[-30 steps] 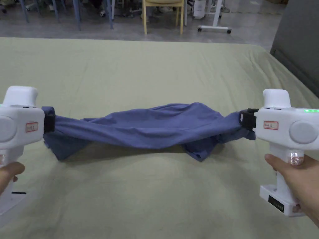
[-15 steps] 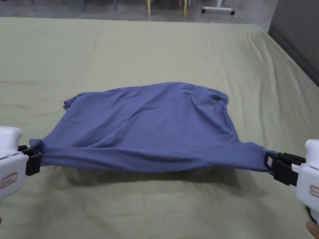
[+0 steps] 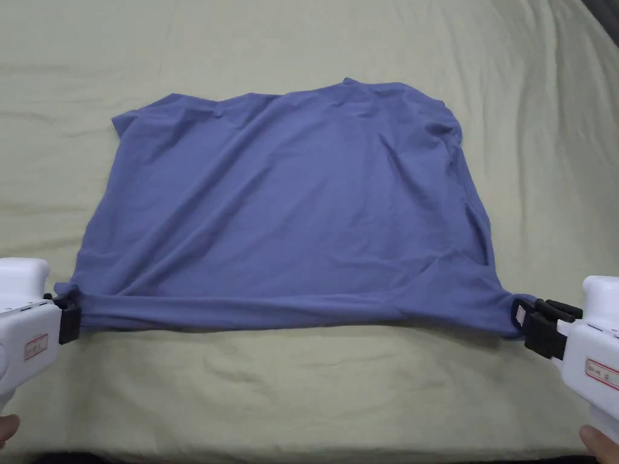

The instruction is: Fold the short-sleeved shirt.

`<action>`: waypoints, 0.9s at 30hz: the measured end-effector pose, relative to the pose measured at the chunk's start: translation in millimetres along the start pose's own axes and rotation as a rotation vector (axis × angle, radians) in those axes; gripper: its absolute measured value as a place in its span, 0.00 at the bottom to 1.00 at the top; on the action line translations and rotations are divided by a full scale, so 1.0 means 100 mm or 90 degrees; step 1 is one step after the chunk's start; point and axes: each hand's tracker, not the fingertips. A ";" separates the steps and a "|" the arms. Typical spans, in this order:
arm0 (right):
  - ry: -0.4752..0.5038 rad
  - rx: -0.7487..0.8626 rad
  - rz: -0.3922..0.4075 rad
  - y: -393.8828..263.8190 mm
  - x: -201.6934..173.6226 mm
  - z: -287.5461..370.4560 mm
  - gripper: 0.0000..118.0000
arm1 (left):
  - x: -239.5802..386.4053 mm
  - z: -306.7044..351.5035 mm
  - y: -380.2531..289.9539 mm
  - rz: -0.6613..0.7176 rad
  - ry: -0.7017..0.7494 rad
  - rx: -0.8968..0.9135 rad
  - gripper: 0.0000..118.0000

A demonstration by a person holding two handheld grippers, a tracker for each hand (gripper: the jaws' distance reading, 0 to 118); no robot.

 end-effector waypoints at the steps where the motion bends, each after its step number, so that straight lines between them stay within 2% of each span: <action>1: -0.005 -0.007 0.005 0.04 0.00 -0.03 0.29 | 0.00 -0.02 0.02 0.008 -0.004 -0.010 0.56; 2: -0.029 -0.038 0.016 0.09 -0.01 -0.05 0.71 | -0.01 -0.04 0.04 0.020 -0.005 -0.027 0.77; 3: -0.048 -0.064 0.026 0.14 -0.02 -0.10 0.99 | -0.02 -0.03 0.04 0.026 -0.018 -0.044 0.76; 4: -0.045 -0.104 0.037 0.17 -0.03 -0.14 1.00 | -0.03 0.04 0.03 0.024 -0.046 -0.023 0.76; 5: -0.029 -0.088 0.042 0.17 -0.05 -0.09 1.00 | -0.03 0.13 0.03 0.019 -0.046 -0.008 0.76; 10: -0.035 -0.052 0.027 0.30 -0.27 0.29 0.99 | 0.12 0.89 0.03 0.014 0.004 0.060 0.76; 11: -0.013 -0.033 0.030 0.31 -0.31 0.36 0.93 | 0.16 1.06 -0.01 0.029 -0.008 0.086 0.75; 12: -0.007 -0.022 0.031 0.29 -0.39 0.45 0.69 | 0.21 1.22 -0.07 0.034 -0.036 0.124 0.61; 13: -0.024 -0.029 0.033 0.27 -0.46 0.42 0.12 | 0.27 1.28 -0.09 0.034 -0.043 0.133 0.03; 14: -0.051 -0.007 0.026 0.23 -0.53 0.42 0.02 | 0.36 1.30 -0.13 0.056 -0.004 0.143 0.00; 16: -0.016 -0.032 0.049 0.18 -0.59 0.39 0.02 | 0.45 1.28 -0.13 0.008 -0.063 0.075 0.00; 18: -0.009 -0.036 0.046 0.13 -0.65 0.39 0.02 | 0.53 1.24 -0.17 -0.005 -0.022 0.081 0.00; 20: -0.001 -0.035 0.046 0.14 -0.67 0.41 0.02 | 0.46 1.15 -0.20 0.011 -0.024 0.082 0.00; 21: 0.000 -0.033 0.044 0.14 -0.67 0.42 0.02 | 0.39 1.07 -0.20 0.042 -0.017 0.062 0.08; 22: 0.006 -0.030 0.040 0.14 -0.66 0.43 0.02 | 0.29 0.97 -0.19 0.063 -0.017 0.041 0.48; 23: 0.014 -0.031 0.032 0.14 -0.65 0.43 0.02 | 0.19 0.81 -0.19 0.080 -0.017 0.014 0.78; 27: 0.016 -0.039 0.026 0.18 -0.67 0.44 0.02 | -0.11 0.39 -0.09 0.123 -0.005 -0.021 0.79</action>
